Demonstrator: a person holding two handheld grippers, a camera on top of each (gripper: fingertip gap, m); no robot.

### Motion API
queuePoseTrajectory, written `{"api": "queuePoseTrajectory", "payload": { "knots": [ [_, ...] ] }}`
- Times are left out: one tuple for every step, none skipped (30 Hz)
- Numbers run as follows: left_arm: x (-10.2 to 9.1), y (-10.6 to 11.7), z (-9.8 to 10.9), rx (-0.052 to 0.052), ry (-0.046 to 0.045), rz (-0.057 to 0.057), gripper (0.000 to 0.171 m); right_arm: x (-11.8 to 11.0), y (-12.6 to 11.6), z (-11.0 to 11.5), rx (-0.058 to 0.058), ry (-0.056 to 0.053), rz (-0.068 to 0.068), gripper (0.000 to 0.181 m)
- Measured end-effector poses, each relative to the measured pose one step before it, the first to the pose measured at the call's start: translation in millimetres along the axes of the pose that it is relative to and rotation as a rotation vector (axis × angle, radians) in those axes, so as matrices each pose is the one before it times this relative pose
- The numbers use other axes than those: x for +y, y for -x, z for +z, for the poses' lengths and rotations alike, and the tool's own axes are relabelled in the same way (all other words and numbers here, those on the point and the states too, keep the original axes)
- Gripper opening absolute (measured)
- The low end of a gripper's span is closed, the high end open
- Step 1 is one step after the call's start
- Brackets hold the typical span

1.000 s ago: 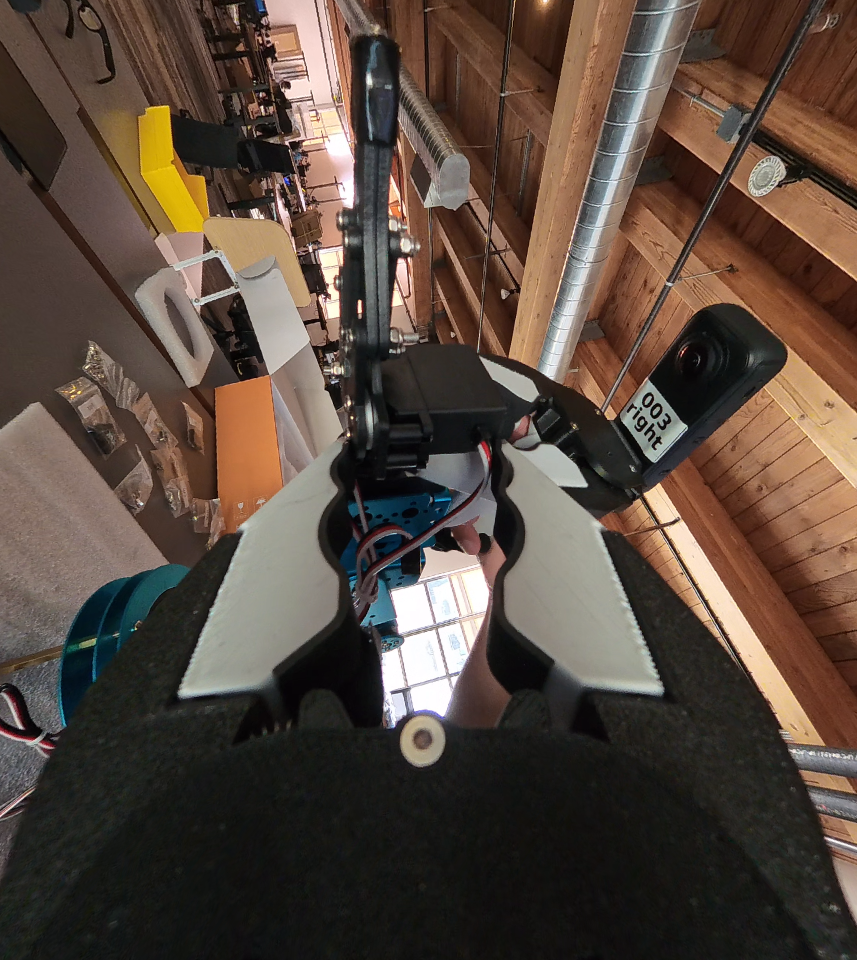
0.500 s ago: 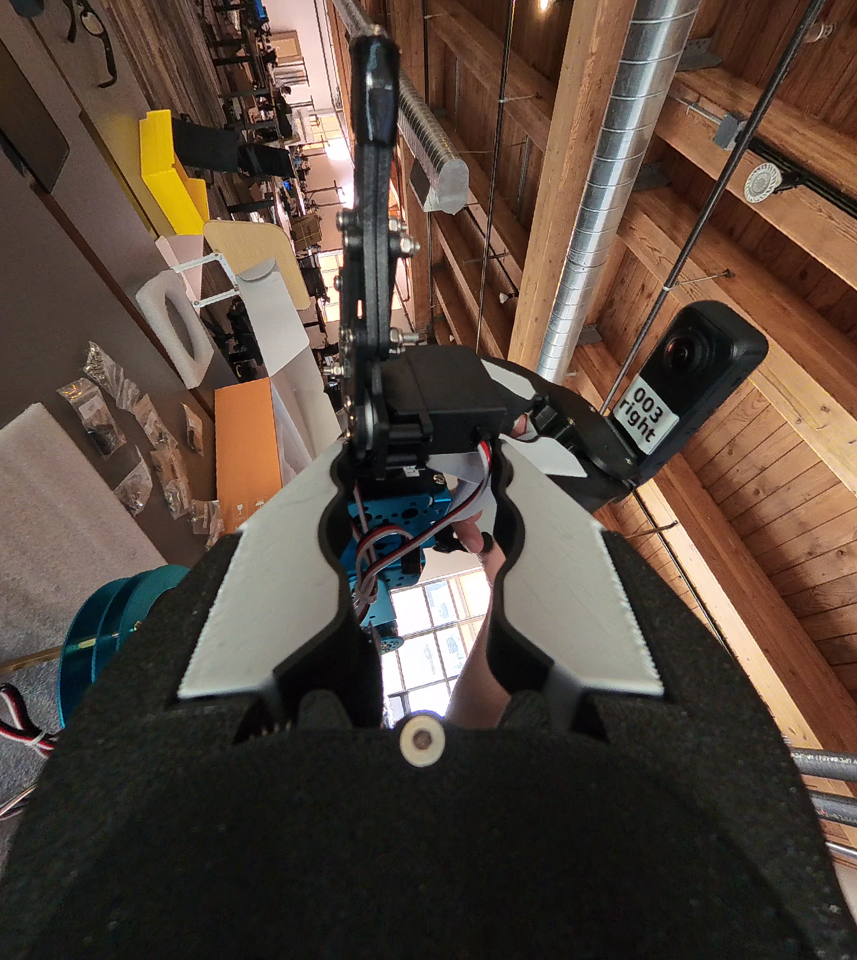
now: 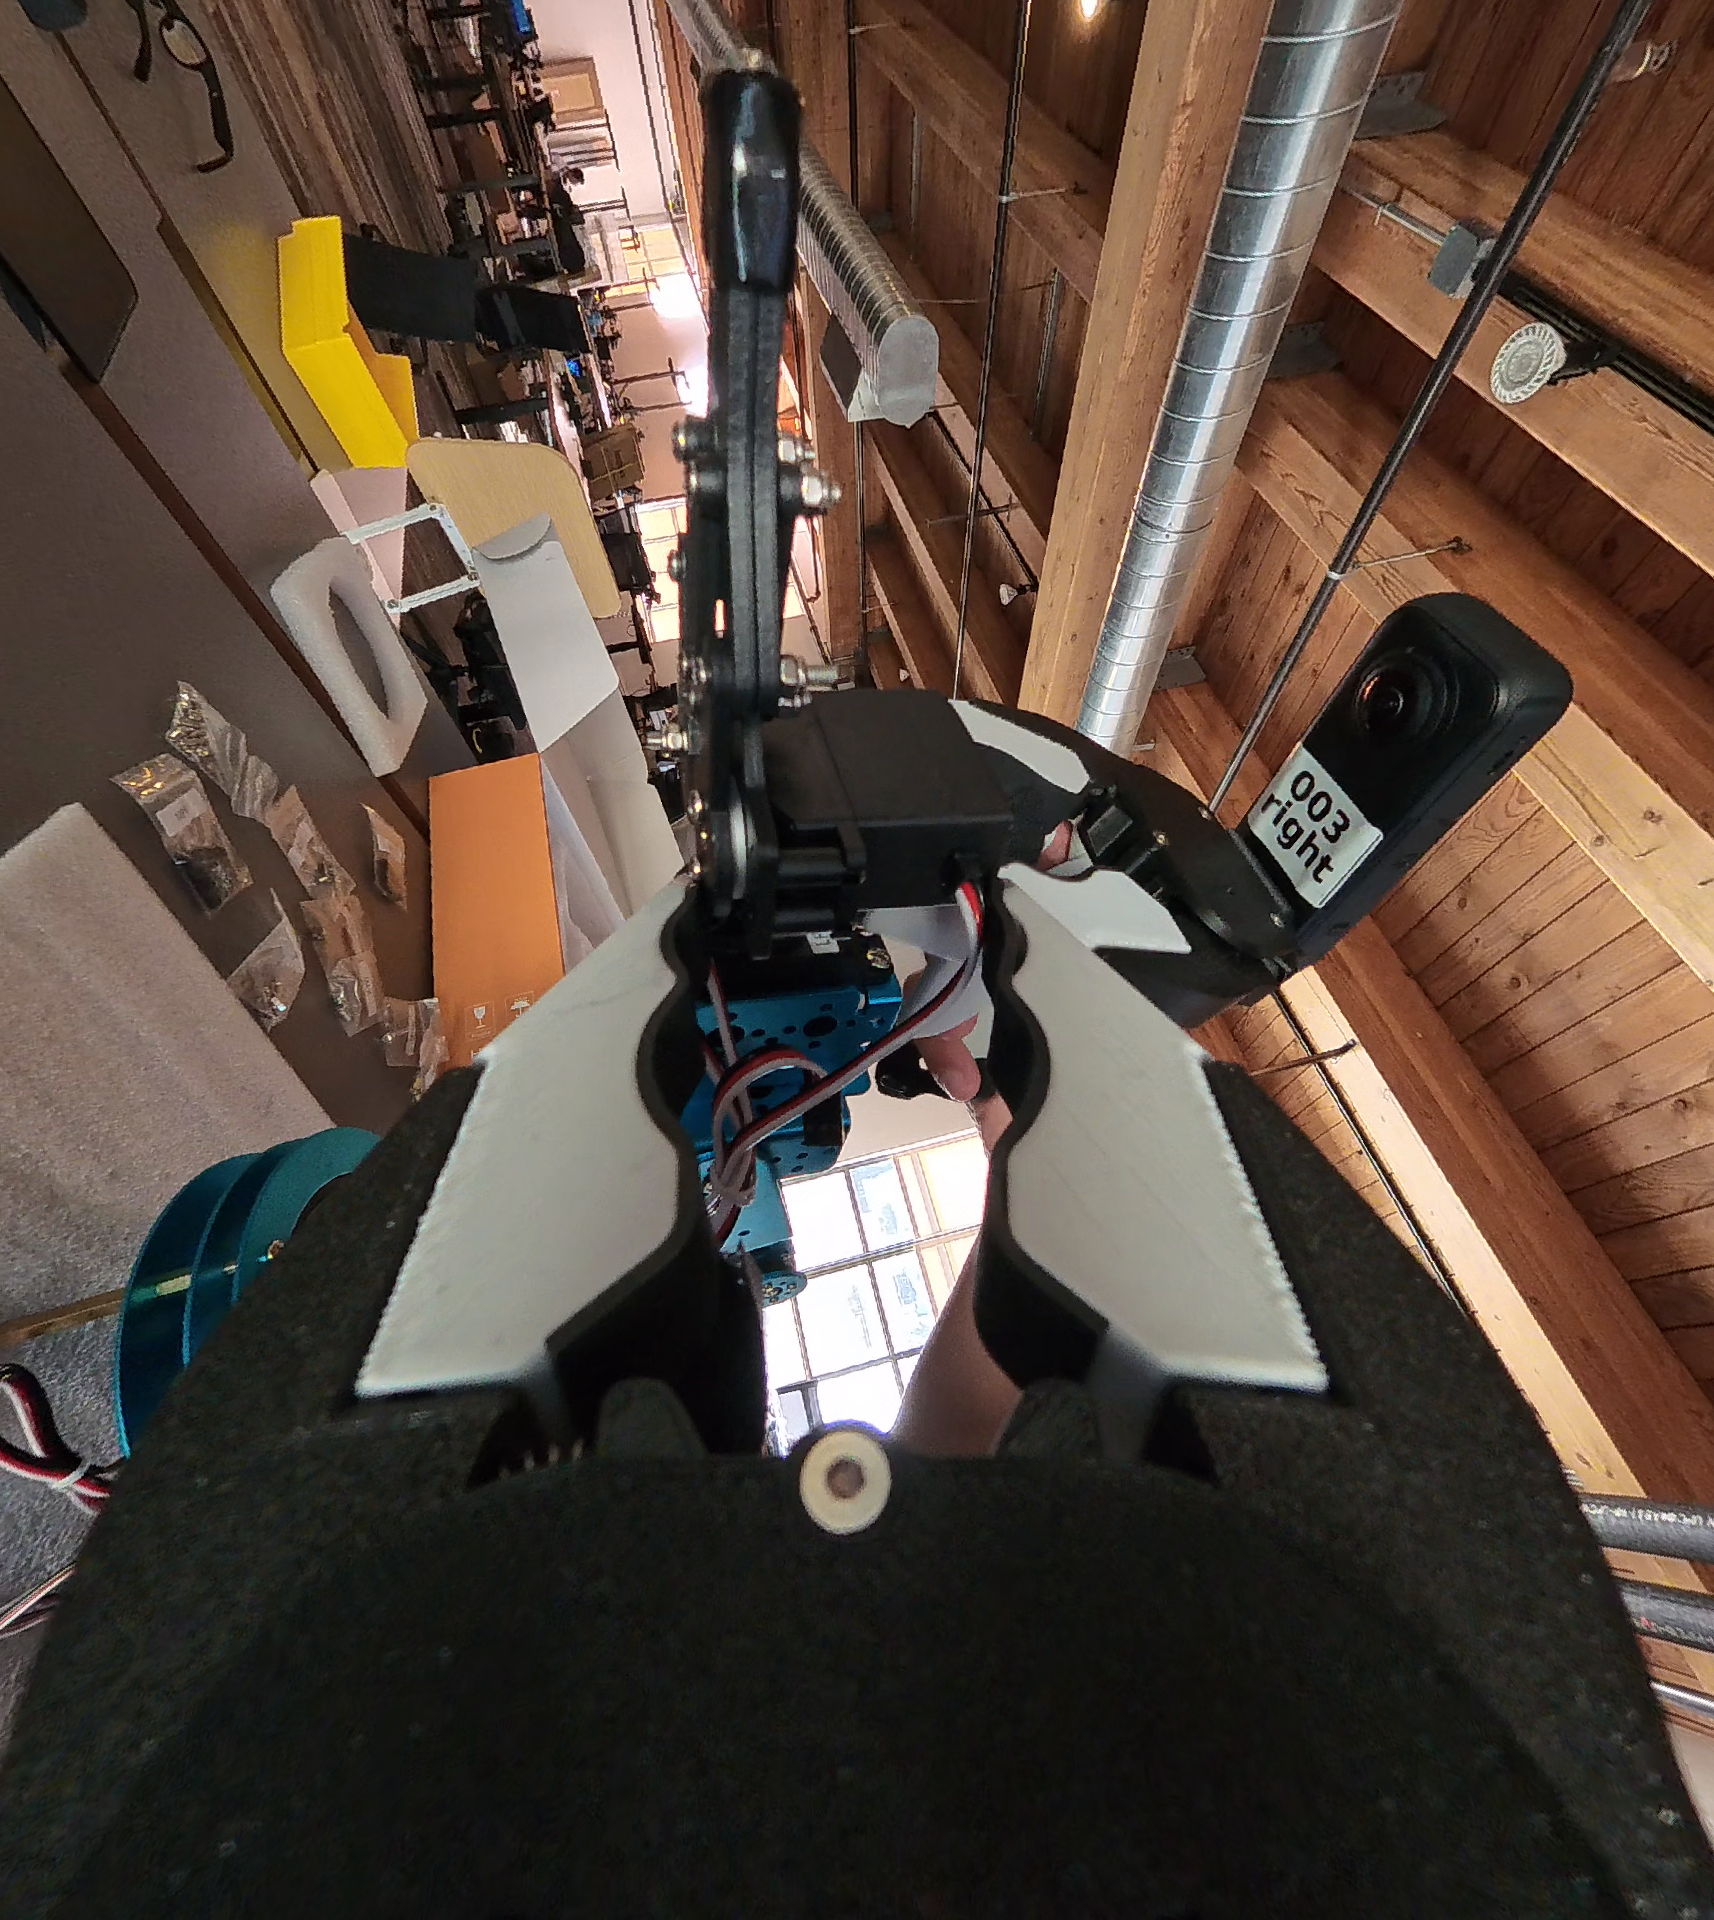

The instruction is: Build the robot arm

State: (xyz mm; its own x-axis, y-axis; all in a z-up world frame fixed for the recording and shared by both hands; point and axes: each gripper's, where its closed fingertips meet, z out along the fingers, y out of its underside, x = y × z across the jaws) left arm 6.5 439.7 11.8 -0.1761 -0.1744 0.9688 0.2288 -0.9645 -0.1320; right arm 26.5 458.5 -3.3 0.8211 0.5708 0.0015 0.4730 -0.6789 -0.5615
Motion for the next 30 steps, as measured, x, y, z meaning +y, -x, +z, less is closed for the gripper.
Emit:
{"api": "queuePoseTrajectory", "payload": {
  "knots": [
    [0.27, -0.12, -0.06, 0.0002, 0.00065, 0.0005, 0.052, 0.22, 1.73, 0.65, -0.0090, 0.0032, -0.0021, 0.049],
    [0.10, -0.15, 0.01, -0.0001, 0.00024, 0.0007, 0.052, 0.75, 0.65, 0.96, -0.0013, 0.0058, -0.0024, 0.050],
    [0.03, -0.08, 0.11, 0.0000, 0.00014, 0.0000, 0.052, 1.13, -0.19, 1.00, 0.0041, 0.0087, -0.0040, 0.051],
    [0.06, 0.00, 0.08, -0.0003, 0.00026, -0.0009, 0.052, 0.69, -0.11, 1.10, 0.0035, 0.0055, -0.0048, 0.052],
    [-0.11, 0.10, 0.07, -0.0017, -0.00070, -0.0005, 0.052, 0.09, -0.17, 0.93, 0.0019, 0.0017, -0.0005, 0.053],
    [-0.36, 0.16, -0.20, -0.0005, -0.00156, -0.0010, 0.052, -0.47, -0.68, 0.43, 0.0013, -0.0001, 0.0079, 0.055],
    [-0.20, 0.16, -0.12, 0.0004, 0.00060, -0.0002, 0.052, -0.63, -0.49, 0.16, -0.0004, -0.0005, 0.0062, 0.055],
    [-0.14, -0.01, -0.01, 0.0007, 0.00106, 0.0004, 0.052, -1.42, -0.36, -0.21, 0.0020, -0.0086, 0.0015, 0.054],
    [0.05, 0.03, -0.01, 0.0005, -0.00043, 0.0003, 0.052, -1.57, -0.90, -0.76, 0.0052, -0.0104, 0.0026, 0.050],
    [0.15, -0.06, -0.03, 0.0007, -0.00043, -0.0004, 0.052, -0.75, 0.64, -0.79, -0.0058, -0.0037, 0.0057, 0.050],
    [0.13, -0.13, -0.04, 0.0007, 0.00025, -0.0003, 0.052, -0.39, 0.83, -0.88, -0.0077, -0.0020, 0.0038, 0.050],
    [-0.05, 0.04, -0.09, 0.0001, -0.00032, -0.0004, 0.052, -0.42, 0.53, -0.63, -0.0034, -0.0028, -0.0001, 0.050],
    [-0.20, 0.02, -0.13, -0.0001, -0.00119, -0.0009, 0.052, 0.28, 0.60, -0.26, -0.0023, 0.0017, -0.0039, 0.050],
    [-0.13, 0.14, -0.10, 0.0001, -0.00028, -0.0006, 0.052, 0.95, 0.59, 0.36, 0.0001, 0.0058, -0.0054, 0.051],
    [0.01, -0.02, 0.07, 0.0002, 0.00063, -0.0004, 0.052, 1.22, 0.03, 0.83, 0.0041, 0.0083, -0.0063, 0.052],
    [0.06, -0.04, 0.09, -0.0003, 0.00037, -0.0001, 0.052, 0.82, -0.14, 0.77, 0.0043, 0.0054, -0.0051, 0.052],
    [0.13, -0.19, 0.01, -0.0003, 0.00053, 0.0011, 0.052, 0.50, -0.05, 0.81, 0.0010, 0.0029, -0.0010, 0.052],
    [0.20, -0.02, 0.08, -0.0005, -0.00001, 0.0004, 0.052, -0.14, -0.44, 0.69, 0.0009, -0.0002, 0.0036, 0.053],
    [-0.02, -0.07, -0.08, 0.0007, -0.00076, -0.0006, 0.052, -0.85, -1.24, -0.16, 0.0041, -0.0055, 0.0075, 0.053],
    [-0.08, 0.06, 0.09, 0.0004, 0.00065, 0.0009, 0.052, -0.68, -0.99, -0.39, 0.0023, -0.0052, 0.0051, 0.052],
    [-0.05, 0.04, 0.10, 0.0000, 0.00020, -0.0001, 0.052, -0.14, 0.47, -0.68, -0.0052, -0.0025, 0.0023, 0.051],
    [-0.10, 0.05, 0.03, -0.0001, -0.00078, -0.0008, 0.052, -0.23, 0.37, -0.89, -0.0041, -0.0032, 0.0011, 0.051],
    [-0.08, 0.02, 0.01, 0.0001, 0.00014, 0.0002, 0.052, 0.11, 0.61, -0.72, -0.0042, -0.0015, 0.0002, 0.051],
    [-0.04, 0.02, -0.13, 0.0004, 0.00048, -0.0004, 0.052, 0.56, 0.28, -0.22, -0.0008, 0.0017, -0.0009, 0.051],
    [-0.06, 0.09, -0.09, -0.0001, -0.00032, 0.0000, 0.052, 0.67, 0.40, 0.36, -0.0020, 0.0037, -0.0028, 0.052],
    [0.10, 0.00, 0.09, 0.0001, -0.00014, 0.0002, 0.052, 0.39, 1.81, 0.92, -0.0080, 0.0037, -0.0031, 0.052],
    [0.18, -0.12, 0.24, 0.0004, 0.00090, -0.0003, 0.052, 0.27, 0.62, 1.35, -0.0001, 0.0036, -0.0028, 0.053],
    [0.35, -0.27, 0.23, -0.0002, 0.00167, 0.0009, 0.052, 0.41, -0.75, 1.40, 0.0083, 0.0049, -0.0029, 0.053],
    [0.00, -0.09, 0.13, -0.0003, 0.00004, 0.0006, 0.052, -0.39, -0.24, 0.86, 0.0015, 0.0005, 0.0016, 0.054],
    [-0.18, 0.11, -0.14, -0.0004, -0.00103, -0.0002, 0.052, -0.85, -0.57, 0.12, -0.0003, -0.0028, 0.0069, 0.054]
  ]
}}
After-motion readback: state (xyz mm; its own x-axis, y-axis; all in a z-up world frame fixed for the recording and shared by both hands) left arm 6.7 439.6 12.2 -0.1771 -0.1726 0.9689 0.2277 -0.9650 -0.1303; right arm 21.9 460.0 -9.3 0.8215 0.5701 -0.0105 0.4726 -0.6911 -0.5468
